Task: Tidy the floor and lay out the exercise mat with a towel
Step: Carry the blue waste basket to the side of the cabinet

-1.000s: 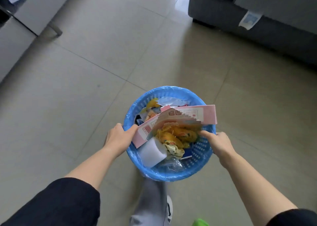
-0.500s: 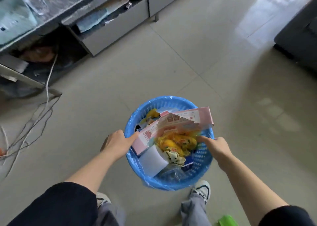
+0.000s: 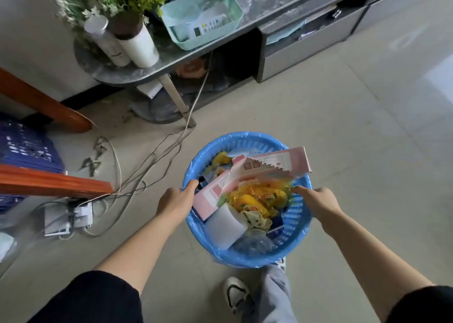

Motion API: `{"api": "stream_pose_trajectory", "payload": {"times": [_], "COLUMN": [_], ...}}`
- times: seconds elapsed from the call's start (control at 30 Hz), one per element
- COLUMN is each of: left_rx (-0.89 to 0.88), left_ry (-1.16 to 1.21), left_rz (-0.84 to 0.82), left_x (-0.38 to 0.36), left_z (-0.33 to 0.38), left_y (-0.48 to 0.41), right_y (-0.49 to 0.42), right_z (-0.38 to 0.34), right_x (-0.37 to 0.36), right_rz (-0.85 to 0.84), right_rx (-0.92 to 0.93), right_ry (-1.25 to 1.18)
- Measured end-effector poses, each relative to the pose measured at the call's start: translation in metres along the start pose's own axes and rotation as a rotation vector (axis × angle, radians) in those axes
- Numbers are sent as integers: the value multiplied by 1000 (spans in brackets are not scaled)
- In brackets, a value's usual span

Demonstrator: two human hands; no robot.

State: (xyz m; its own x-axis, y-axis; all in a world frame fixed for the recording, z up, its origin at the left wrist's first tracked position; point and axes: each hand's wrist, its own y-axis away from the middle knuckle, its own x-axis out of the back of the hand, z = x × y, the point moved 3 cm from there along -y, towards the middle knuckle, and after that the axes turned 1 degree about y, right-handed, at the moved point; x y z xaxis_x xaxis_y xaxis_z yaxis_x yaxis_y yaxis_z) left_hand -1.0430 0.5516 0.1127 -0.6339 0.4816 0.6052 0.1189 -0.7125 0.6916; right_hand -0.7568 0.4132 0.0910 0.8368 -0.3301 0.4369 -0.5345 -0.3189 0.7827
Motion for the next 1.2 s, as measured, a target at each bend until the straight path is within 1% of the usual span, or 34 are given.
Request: {"api": "stream_pose_trajectory", "payload": {"times": [0.13,0.23,0.33,0.43,0.53,0.6,0.73,0.93,1.03,1.13,1.2], "left_rx": [91,147,208,252,296,330,400,547,510,480,445], "left_ry": [84,63,88,123,88,58,152,250,213,116,104], "left_rz": [62,96,67,45,120,132,148,12,73,141,173], "left_x": [68,111,150,193,239,265,302,335,343,350,354], "left_z": [-17,-25,-34,-50,-62,-69,-85,-110,-121,-132,-137], "left_y": [-63,-113,-170,-228,-279,-311,-380,-462,-498,-521,-532], "right_y": [-5,-14,-26,-33,-31,-25,-28,-60,-77,-88,-92], "right_z": [-68,-116,-160,-198,-229,-247,-278,-313,-326,-337,-342], "right_x": [-75,-129,-185,-250,-309,-346,-417,-509,-548,-574,-586], "right_rz": [-48,-93,-152,-225,-285,-318,-344,-324,-311,-310,-324], "right_rx": [60,106,113,75,42,25,-8,-71,-92,-91,-78], "right_ry": [90,204,284,325,265,205,133,-5,-56,-92,-110]}}
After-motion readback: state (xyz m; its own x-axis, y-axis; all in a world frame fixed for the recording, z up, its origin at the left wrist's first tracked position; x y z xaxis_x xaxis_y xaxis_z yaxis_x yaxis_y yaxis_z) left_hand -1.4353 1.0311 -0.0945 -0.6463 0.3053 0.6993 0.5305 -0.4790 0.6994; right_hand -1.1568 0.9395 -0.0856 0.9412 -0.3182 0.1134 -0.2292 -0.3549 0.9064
